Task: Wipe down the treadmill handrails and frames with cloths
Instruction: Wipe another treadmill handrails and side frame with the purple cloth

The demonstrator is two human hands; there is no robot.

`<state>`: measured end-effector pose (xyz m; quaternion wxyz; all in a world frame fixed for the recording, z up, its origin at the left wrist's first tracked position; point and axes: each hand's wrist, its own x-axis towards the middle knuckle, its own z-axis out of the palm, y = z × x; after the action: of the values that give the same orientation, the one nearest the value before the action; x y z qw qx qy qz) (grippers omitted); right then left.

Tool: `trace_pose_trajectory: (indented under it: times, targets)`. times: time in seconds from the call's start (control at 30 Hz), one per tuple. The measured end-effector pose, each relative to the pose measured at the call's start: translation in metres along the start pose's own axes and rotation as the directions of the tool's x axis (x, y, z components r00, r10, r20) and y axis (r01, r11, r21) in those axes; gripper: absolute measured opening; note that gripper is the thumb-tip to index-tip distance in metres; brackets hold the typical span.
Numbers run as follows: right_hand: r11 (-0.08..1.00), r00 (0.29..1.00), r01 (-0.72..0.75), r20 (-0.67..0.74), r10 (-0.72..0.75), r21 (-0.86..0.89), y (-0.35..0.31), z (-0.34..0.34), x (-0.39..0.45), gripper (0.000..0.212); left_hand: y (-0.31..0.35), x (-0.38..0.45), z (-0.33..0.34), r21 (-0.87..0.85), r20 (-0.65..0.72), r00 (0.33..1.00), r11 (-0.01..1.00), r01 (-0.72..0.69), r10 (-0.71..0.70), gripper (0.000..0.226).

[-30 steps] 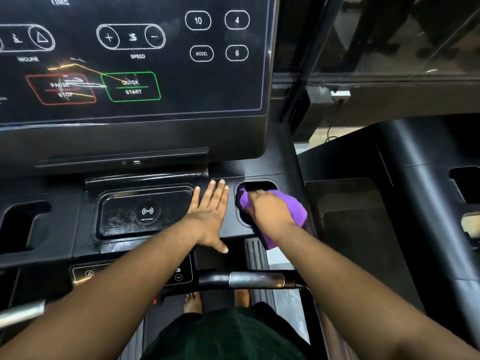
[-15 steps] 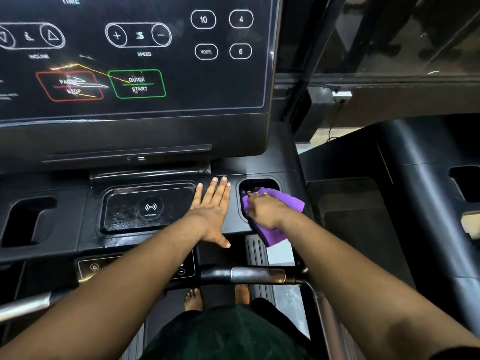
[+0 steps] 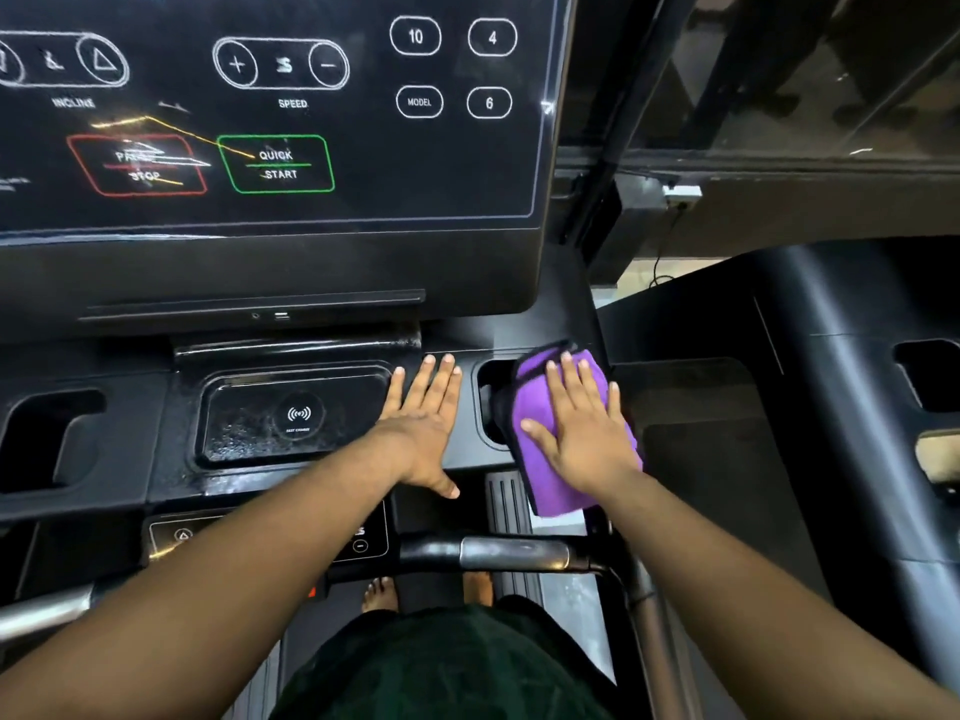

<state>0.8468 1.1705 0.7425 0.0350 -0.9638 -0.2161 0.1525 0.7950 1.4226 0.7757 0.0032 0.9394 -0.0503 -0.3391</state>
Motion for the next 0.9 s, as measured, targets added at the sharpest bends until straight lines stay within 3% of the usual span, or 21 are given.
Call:
trace_pose_trajectory:
  times: [0.13, 0.27, 0.4, 0.53, 0.63, 0.7, 0.8, 0.9]
  targets:
    - [0.999, 0.999, -0.023, -0.032, 0.024, 0.025, -0.018, -0.007, 0.032, 0.085, -0.001, 0.001, -0.001, -0.008, -0.003, 1.0, 1.0, 0.002, -0.002, 0.163]
    - [0.975, 0.982, -0.155, -0.078, 0.169, 0.161, -0.009, 0.008, -0.02, 0.084, -0.002, 0.001, 0.003, -0.008, -0.039, 0.999, 1.0, 0.003, -0.003, 0.164]
    - [0.96, 0.968, -0.237, -0.047, 0.246, 0.152, -0.014, 0.013, -0.03, 0.095, -0.001, 0.003, 0.005, -0.012, -0.045, 0.999, 1.0, 0.0, 0.0, 0.164]
    - [0.975, 0.977, -0.199, -0.061, 0.206, 0.103, -0.034, -0.005, 0.008, 0.1, -0.002, 0.004, 0.004, -0.016, -0.04, 0.999, 1.0, 0.003, -0.004, 0.164]
    - [0.99, 0.991, -0.129, -0.025, 0.131, 0.047, -0.028, 0.004, -0.021, 0.107, -0.001, 0.0, 0.002, -0.017, -0.031, 0.999, 1.0, -0.007, 0.006, 0.164]
    - [0.984, 0.984, -0.177, -0.019, 0.176, -0.003, -0.022, 0.012, -0.044, 0.112, -0.002, 0.001, 0.0, -0.022, -0.028, 1.0, 1.0, -0.011, 0.01, 0.165]
    - [0.979, 0.98, -0.199, -0.029, 0.198, -0.037, -0.027, 0.014, -0.061, 0.091, -0.004, 0.002, -0.001, -0.036, -0.03, 0.999, 0.999, -0.029, 0.028, 0.164]
    - [0.995, 0.997, -0.063, -0.04, 0.066, 0.072, -0.043, -0.002, -0.068, 0.07, -0.006, -0.001, -0.003, -0.069, -0.031, 0.998, 0.996, -0.061, 0.059, 0.158]
